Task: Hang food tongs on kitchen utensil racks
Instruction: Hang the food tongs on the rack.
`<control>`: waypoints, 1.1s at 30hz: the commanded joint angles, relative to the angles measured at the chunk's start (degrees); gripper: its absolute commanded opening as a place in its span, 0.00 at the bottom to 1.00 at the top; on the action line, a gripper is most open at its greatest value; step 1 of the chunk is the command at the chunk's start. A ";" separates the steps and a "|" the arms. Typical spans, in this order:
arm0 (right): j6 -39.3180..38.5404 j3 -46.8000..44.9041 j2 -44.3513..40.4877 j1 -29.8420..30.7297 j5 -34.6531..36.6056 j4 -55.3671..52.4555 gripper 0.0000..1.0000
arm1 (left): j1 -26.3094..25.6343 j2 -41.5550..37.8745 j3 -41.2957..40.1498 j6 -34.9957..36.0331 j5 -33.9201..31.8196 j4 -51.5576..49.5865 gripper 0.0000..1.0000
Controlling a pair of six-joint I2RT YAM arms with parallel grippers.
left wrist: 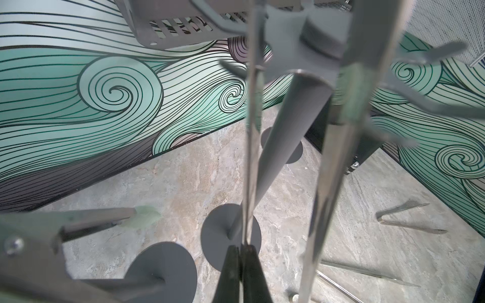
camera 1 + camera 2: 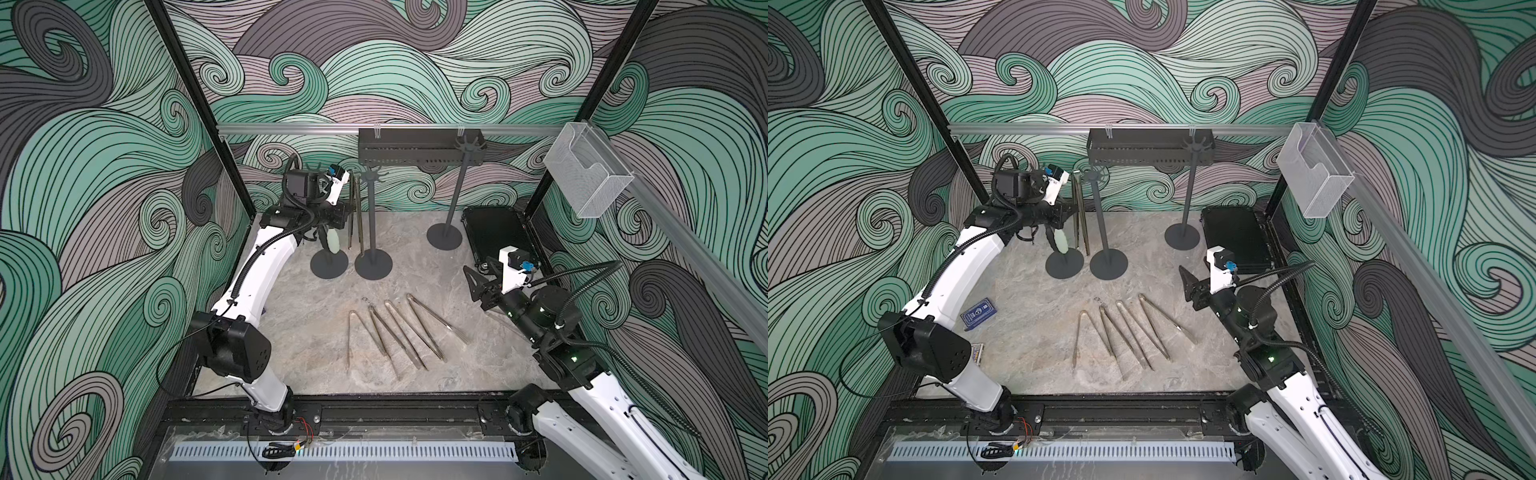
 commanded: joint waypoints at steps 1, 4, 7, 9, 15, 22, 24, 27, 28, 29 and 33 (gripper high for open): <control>-0.19 1.80 0.18 -0.30 -0.47 0.32 0.70 | 0.66 0.25 2.76 0.15 0.64 1.29 0.00; -0.18 1.85 0.31 -0.41 -0.61 0.37 0.70 | 0.60 -0.17 2.76 -0.04 1.16 1.20 0.00; -0.17 1.85 0.52 -0.39 -0.77 0.59 0.70 | 0.63 -1.59 2.34 -0.21 1.39 1.29 0.00; -0.09 1.94 0.63 -0.42 -0.86 0.53 0.70 | 0.61 -2.52 2.23 -0.38 1.35 1.07 0.00; -0.02 1.94 0.79 -0.48 -1.12 0.60 0.69 | 0.60 -6.58 0.87 -1.17 -0.18 1.04 0.00; 0.07 1.69 0.62 -0.48 -1.26 0.53 0.69 | 0.52 -10.14 -1.30 -1.39 -0.11 -0.47 0.00; 0.08 1.67 0.53 -0.48 -1.26 0.51 0.69 | 0.43 -10.76 -2.64 -1.55 0.42 -0.40 0.00; 0.17 1.67 0.50 -0.50 -1.30 0.59 0.69 | 0.18 -10.96 -4.48 -1.53 0.39 -0.23 0.00; 0.16 1.68 0.53 -0.48 -1.39 0.52 0.69 | 0.16 -10.79 -4.94 -1.52 0.32 -0.15 0.00; 0.16 1.67 0.53 -0.48 -1.41 0.46 0.69 | 0.08 -10.54 -5.19 -1.49 0.26 -0.04 0.00; 0.16 1.68 0.36 -0.53 -1.35 0.36 0.69 | -0.03 -9.01 -5.07 -1.35 0.30 0.54 0.00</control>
